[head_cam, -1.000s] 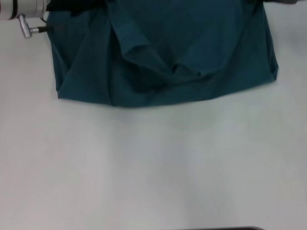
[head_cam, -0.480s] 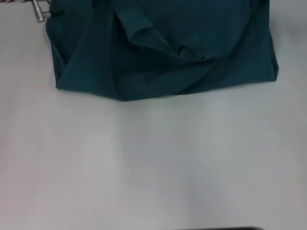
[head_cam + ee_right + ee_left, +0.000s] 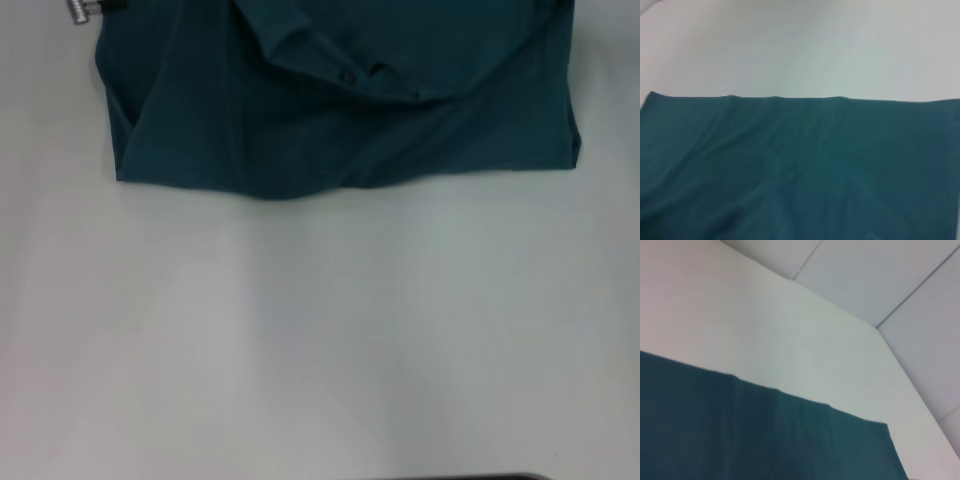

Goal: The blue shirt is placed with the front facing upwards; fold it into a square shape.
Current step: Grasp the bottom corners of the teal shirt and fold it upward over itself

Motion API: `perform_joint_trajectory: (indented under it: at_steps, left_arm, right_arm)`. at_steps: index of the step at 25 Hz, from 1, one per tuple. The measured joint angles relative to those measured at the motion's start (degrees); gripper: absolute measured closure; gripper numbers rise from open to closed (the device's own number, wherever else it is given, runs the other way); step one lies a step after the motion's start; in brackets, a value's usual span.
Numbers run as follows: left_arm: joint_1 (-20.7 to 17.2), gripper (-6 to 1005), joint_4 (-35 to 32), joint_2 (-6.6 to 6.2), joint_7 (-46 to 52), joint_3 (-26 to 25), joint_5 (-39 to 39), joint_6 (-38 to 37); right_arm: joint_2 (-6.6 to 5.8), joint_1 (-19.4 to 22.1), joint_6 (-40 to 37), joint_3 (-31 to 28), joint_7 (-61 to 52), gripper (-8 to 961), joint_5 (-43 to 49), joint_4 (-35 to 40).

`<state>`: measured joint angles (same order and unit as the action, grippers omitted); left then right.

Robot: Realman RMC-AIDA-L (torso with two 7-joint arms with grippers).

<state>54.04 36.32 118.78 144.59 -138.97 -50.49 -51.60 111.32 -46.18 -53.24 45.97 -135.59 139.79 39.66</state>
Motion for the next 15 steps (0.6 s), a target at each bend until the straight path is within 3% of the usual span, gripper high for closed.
perform_joint_trajectory:
  at_steps: [15]
  left_arm:
    - [-0.4, 987, -0.3, -0.71, 2.2, 2.8, 0.3, 3.1]
  right_arm:
    - [0.8, -1.0, 6.5, 2.7, 0.3, 888, 2.3, -0.2]
